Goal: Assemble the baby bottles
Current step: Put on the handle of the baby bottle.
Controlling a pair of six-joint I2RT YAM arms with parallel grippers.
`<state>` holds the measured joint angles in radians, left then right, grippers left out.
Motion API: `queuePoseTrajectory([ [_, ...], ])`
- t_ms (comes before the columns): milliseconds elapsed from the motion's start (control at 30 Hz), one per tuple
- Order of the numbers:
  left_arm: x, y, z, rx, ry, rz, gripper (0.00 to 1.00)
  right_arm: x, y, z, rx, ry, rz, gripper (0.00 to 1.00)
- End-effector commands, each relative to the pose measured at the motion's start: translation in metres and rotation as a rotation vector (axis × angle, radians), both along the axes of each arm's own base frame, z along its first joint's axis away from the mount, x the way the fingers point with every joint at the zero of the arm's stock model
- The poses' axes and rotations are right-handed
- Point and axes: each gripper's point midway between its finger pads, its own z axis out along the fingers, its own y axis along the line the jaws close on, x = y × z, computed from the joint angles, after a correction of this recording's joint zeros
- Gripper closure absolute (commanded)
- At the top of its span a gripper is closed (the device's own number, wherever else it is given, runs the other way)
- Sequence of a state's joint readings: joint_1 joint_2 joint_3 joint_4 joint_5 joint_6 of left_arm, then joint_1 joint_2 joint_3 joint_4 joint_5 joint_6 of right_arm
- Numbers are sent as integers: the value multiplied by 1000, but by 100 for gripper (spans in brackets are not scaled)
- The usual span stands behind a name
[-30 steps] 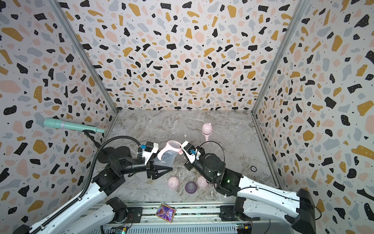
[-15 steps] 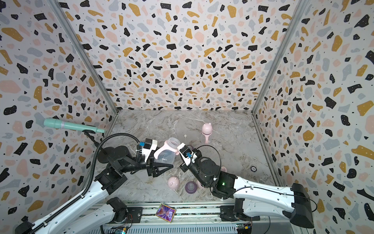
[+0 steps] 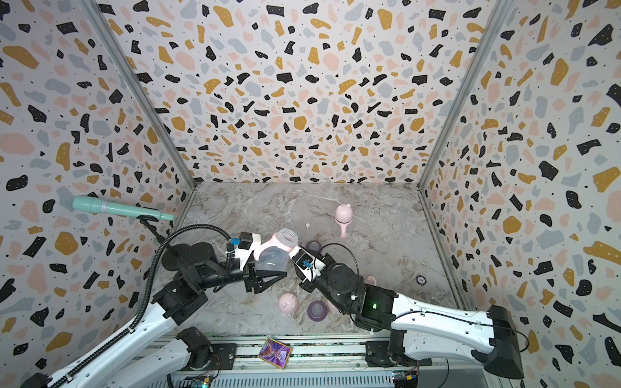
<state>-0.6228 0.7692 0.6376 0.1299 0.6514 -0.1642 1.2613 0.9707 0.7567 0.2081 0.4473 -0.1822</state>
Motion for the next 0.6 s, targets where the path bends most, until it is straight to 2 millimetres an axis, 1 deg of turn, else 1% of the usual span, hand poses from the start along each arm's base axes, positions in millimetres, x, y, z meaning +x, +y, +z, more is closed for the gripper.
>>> queuePoseTrajectory([
  [0,22,18,31,-45,-146,179,60,-4,-7,-5,-17,85,43,41],
  [33,25,22,30,-38,-153,211,60,-2,-11,-5,-9,103,38,36],
  [133,36,35,24,0,-179,317,60,4,-24,-4,25,164,28,28],
  [200,42,46,20,34,-194,389,60,11,-33,-8,48,225,25,25],
  [267,47,56,15,60,-205,453,60,27,-41,-20,49,329,9,23],
  [367,48,70,11,78,-221,525,60,47,-44,-50,-25,500,-3,21],
  [567,40,92,11,66,-229,602,61,84,-35,-122,-280,706,-135,11],
])
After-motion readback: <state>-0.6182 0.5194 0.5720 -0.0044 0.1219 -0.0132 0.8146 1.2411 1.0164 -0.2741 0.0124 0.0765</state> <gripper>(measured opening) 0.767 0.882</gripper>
